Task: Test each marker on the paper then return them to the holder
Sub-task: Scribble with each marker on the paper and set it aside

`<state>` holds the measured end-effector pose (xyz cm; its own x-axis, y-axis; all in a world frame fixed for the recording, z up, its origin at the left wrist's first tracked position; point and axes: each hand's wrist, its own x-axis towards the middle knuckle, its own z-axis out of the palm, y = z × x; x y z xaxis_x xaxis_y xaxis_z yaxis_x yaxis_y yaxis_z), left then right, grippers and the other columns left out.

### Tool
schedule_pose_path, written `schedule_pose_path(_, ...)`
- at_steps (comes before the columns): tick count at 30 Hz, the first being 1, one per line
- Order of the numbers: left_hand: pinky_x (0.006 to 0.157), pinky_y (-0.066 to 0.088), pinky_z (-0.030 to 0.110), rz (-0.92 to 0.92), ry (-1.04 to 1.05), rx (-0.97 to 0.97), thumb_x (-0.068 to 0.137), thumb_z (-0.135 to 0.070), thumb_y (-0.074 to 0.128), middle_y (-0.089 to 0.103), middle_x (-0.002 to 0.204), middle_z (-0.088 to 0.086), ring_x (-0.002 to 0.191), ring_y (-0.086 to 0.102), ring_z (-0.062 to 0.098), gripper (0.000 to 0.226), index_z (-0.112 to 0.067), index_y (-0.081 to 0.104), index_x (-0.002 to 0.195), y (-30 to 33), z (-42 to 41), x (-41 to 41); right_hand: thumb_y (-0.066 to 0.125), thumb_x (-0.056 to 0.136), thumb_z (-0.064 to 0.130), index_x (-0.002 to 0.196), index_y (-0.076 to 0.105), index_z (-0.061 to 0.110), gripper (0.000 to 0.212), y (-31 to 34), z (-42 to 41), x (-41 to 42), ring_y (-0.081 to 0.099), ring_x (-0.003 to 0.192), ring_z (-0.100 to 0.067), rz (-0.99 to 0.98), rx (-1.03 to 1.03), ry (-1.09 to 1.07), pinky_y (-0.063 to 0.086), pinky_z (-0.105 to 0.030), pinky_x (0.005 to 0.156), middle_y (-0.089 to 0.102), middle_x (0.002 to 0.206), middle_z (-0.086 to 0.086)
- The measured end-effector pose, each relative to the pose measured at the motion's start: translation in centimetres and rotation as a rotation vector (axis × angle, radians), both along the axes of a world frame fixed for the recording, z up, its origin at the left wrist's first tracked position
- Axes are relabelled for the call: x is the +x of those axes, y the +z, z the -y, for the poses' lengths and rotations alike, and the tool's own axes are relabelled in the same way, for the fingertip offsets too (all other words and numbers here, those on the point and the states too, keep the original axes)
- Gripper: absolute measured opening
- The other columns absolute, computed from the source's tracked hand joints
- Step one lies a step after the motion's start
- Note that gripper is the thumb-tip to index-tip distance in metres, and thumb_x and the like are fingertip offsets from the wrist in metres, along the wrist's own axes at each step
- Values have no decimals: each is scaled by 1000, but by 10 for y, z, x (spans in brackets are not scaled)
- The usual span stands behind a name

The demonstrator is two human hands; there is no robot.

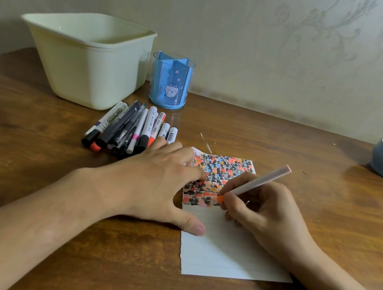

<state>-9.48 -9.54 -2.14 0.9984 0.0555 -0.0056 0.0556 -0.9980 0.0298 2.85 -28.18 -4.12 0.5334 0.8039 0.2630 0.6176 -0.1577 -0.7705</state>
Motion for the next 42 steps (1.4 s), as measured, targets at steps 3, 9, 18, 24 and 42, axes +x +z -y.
schedule_pose_path(3, 84, 14, 27, 3, -1, -16, 66, -94, 40, 25, 103, -12, 92, 17, 7, 95, -41, 35, 145, -1, -1, 0, 65, 87, 8, 83, 69, 20, 13, -1, 0, 1, 69, 62, -22, -1, 4, -16, 59, -41, 60, 71, 69, -4)
schedule_pose_path(9, 81, 13, 27, 26, -11, 6, 66, -95, 39, 25, 100, -12, 92, 19, 9, 94, -41, 37, 143, -1, 0, 0, 67, 89, 7, 85, 70, 19, 13, 0, 1, 1, 69, 63, -23, 7, 6, 10, 59, -43, 59, 71, 71, -7)
schedule_pose_path(18, 89, 16, 26, 28, -13, -11, 65, -95, 38, 25, 101, -13, 96, 20, 7, 95, -41, 36, 143, -2, -1, 0, 69, 88, 8, 84, 71, 20, 13, 0, 1, 1, 69, 64, -20, 9, 9, 28, 58, -36, 59, 72, 72, -4)
schedule_pose_path(24, 85, 15, 27, 20, -5, -12, 66, -94, 39, 27, 103, -13, 93, 17, 7, 93, -42, 36, 143, -2, -1, -1, 66, 88, 6, 83, 70, 19, 15, 0, 2, 2, 68, 62, -22, -7, 27, 14, 59, -45, 60, 70, 71, -7)
schedule_pose_path(42, 79, 14, 28, 11, 16, -18, 68, -92, 42, 27, 104, -14, 94, 17, 9, 93, -42, 32, 146, 0, 2, -2, 65, 90, 3, 84, 71, 16, 16, 1, 3, 5, 66, 62, -20, -74, 72, 23, 55, -33, 55, 69, 73, -5)
